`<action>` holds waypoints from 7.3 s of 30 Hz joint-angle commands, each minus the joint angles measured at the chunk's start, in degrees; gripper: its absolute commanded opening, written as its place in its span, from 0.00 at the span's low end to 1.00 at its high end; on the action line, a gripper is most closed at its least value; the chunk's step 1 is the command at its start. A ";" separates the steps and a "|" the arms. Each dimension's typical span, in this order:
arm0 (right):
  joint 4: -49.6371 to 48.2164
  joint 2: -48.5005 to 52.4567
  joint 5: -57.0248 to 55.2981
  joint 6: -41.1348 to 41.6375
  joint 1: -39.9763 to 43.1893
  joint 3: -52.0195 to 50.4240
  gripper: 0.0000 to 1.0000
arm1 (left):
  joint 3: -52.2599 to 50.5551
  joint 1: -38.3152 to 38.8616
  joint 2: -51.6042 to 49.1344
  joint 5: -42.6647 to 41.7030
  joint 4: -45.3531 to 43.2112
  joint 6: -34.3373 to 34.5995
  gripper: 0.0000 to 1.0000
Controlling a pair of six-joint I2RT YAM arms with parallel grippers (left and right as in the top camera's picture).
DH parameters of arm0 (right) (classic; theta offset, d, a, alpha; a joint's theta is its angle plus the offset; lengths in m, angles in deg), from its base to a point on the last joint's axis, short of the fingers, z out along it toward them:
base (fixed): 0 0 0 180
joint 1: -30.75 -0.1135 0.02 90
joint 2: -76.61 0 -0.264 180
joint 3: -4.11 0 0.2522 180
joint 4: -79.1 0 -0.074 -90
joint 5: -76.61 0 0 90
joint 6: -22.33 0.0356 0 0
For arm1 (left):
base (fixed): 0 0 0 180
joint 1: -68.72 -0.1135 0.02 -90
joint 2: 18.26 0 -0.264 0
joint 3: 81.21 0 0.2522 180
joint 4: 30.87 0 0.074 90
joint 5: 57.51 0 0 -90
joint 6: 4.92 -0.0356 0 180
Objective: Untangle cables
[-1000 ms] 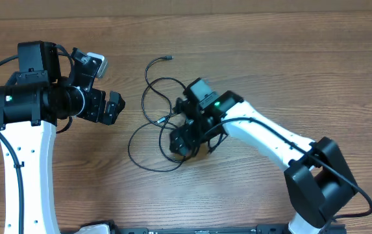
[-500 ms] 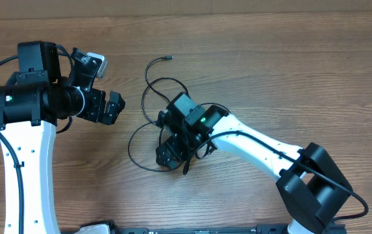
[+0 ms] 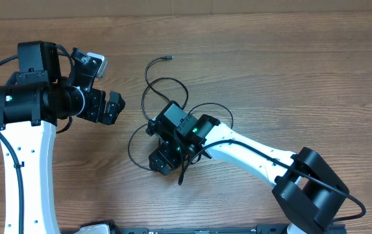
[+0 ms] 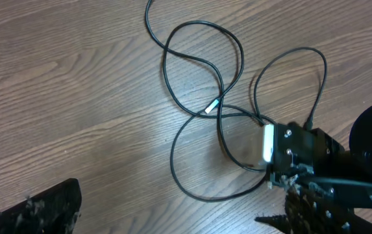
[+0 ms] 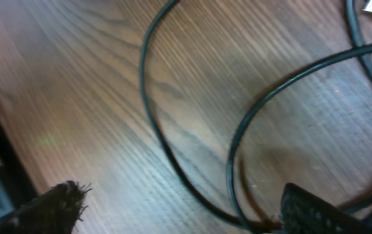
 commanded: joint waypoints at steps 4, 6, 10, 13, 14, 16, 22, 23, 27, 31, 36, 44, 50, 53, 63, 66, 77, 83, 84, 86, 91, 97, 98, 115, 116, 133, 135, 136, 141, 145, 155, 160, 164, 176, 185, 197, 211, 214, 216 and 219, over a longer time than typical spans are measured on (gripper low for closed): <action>-0.63 0.81 -4.83 -1.51 -0.13 -1.42 1.00 | 0.48 -0.28 0.04 -0.85 0.15 -0.68 1.00; -0.83 0.81 -4.83 -1.86 -0.20 -1.77 1.00 | 0.48 -0.28 0.04 -0.85 0.15 -0.68 0.99; -2.58 0.81 -4.81 -1.92 -0.24 -2.84 1.00 | 0.48 -0.28 0.04 -0.85 0.15 -0.68 1.00; -5.18 0.81 -4.83 -1.92 -0.24 -4.50 1.00 | 0.48 -0.28 0.04 -0.85 0.15 -0.68 0.99; -5.84 0.81 -4.81 -1.90 -0.24 -5.01 1.00 | 0.48 -0.28 0.04 -0.85 0.15 -0.68 1.00; -6.69 0.81 -4.81 -1.90 -0.24 -5.90 1.00 | 0.48 -0.28 0.04 -0.85 0.15 -0.68 1.00; -10.47 0.81 -4.81 -1.92 -0.24 -8.52 1.00 | 0.48 -0.28 0.04 -0.85 0.15 -0.68 1.00; -11.15 0.81 -4.81 -1.90 -0.24 -9.09 1.00 | 0.48 -0.28 0.04 -0.85 0.15 -0.68 1.00; -11.87 0.81 -4.83 -1.92 -0.24 -9.79 1.00 | 0.48 -0.28 0.04 -0.85 0.15 -0.68 1.00; -12.31 0.81 -4.85 -2.86 -0.24 -9.84 1.00 | 0.48 -0.28 0.04 -0.85 0.15 -0.68 1.00; -14.51 0.81 -4.85 -3.26 -0.24 -9.84 0.98 | 0.48 -0.28 0.04 -0.85 0.15 -0.68 1.00; -14.67 0.83 -11.21 -7.19 -0.24 -9.84 1.00 | 0.48 -0.28 0.04 -0.83 0.15 -0.68 0.99; -14.29 0.90 -11.43 -9.62 -0.24 -9.84 1.00 | 0.48 -0.28 0.04 -0.85 0.15 -0.68 1.00; -14.40 1.57 -11.45 -9.62 -0.24 -9.84 1.00 | 0.48 -0.28 0.04 -0.83 0.15 -0.68 1.00; -14.40 4.33 -11.30 -9.62 -0.81 -9.84 1.00 | 0.48 -0.28 0.04 -0.85 0.15 -0.68 1.00; -14.58 4.74 -11.32 -9.70 -1.27 -9.84 1.00 | 0.48 -0.28 0.04 -0.85 0.15 -0.68 1.00; -15.13 5.42 -11.30 -12.41 -3.02 -9.84 0.95 | 0.48 -0.28 0.04 -0.85 0.15 -0.68 1.00; -16.33 5.70 -12.02 -12.44 -4.57 -9.84 0.91 | 0.48 -0.28 0.04 -0.85 0.15 -0.68 1.00; -16.72 5.92 -12.39 -12.41 -4.57 -9.84 0.90 | 0.48 -0.28 0.04 -0.85 0.15 -0.68 1.00; -17.44 6.60 -12.87 -12.50 -4.57 -9.84 0.89 | 0.48 -0.28 0.04 -0.85 0.15 -0.68 1.00; -18.38 8.59 -13.90 -12.61 -4.57 -9.84 0.85 | 0.48 -0.28 0.04 -0.83 0.15 -0.68 1.00; -18.78 8.61 -14.93 -12.61 -4.57 -9.84 0.75 | 0.48 -0.28 0.04 -0.85 0.15 -0.68 0.99; -18.82 8.63 -14.91 -12.61 -4.57 -9.84 0.74 | 0.48 -0.28 0.04 -0.85 0.15 -0.68 1.00; -19.78 9.11 -15.41 -12.57 -4.57 -9.84 0.36 | 0.48 -0.28 0.04 -0.85 0.15 -0.68 1.00; -19.82 9.11 -15.41 -12.55 -4.55 -9.84 0.30 | 0.48 -0.28 0.04 -0.85 0.15 -0.68 1.00; -15.89 3.50 -15.34 -8.90 1.70 -9.62 0.04 | 0.48 -0.28 0.04 -0.83 0.15 -0.68 1.00; -13.84 1.07 -15.34 -8.87 3.32 -9.46 0.04 | 0.48 -0.28 0.04 -0.85 0.15 -0.68 0.99; -12.35 -0.46 -15.34 -8.87 4.35 -9.16 0.04 | 0.48 -0.28 0.04 -0.85 0.15 -0.68 0.99; -6.32 -7.98 -15.30 -7.23 8.83 -6.58 0.04 | 0.48 -0.28 0.04 -0.85 0.15 -0.68 1.00; -3.39 -15.43 -15.32 -7.19 11.54 -3.54 0.04 | 0.48 -0.28 0.04 -0.85 0.15 -0.68 0.99; -5.22 -32.39 -15.56 -7.23 12.59 2.89 0.04 | 0.48 -0.28 0.04 -0.83 0.15 -0.68 1.00; -9.92 -39.17 -17.49 -7.21 12.59 3.65 0.04 | 0.48 -0.28 0.04 -0.85 0.15 -0.68 1.00; -13.09 -43.15 -17.49 -7.21 12.59 3.65 0.04 | 0.48 -0.28 0.04 -0.83 0.15 -0.68 0.99; -19.98 -47.06 -19.21 -7.19 12.59 3.65 0.04 | 0.48 -0.28 0.04 -0.85 0.15 -0.68 1.00; -28.33 -46.88 -23.02 -7.21 12.59 3.65 0.04 | 0.48 -0.28 0.04 -0.85 0.15 -0.68 1.00; -34.93 -46.71 -24.83 -7.21 12.59 3.65 0.07 | 0.48 -0.28 0.04 -0.85 0.15 -0.68 1.00; -11.45 -41.94 -26.08 -6.43 12.76 3.65 0.16 | 0.48 -0.28 0.04 -0.85 0.15 -0.68 1.00; -3.54 -38.95 -26.03 -4.59 12.76 3.65 0.53 | 0.48 -0.28 0.04 -0.83 0.15 -0.68 0.99; 1.44 -36.39 -25.83 -3.28 12.76 3.65 0.90 | 0.48 -0.28 0.04 -0.85 0.15 -0.68 0.99; 7.80 -32.50 -25.79 -0.68 12.76 3.65 1.00 | 0.48 -0.28 0.04 -0.85 0.15 -0.68 0.99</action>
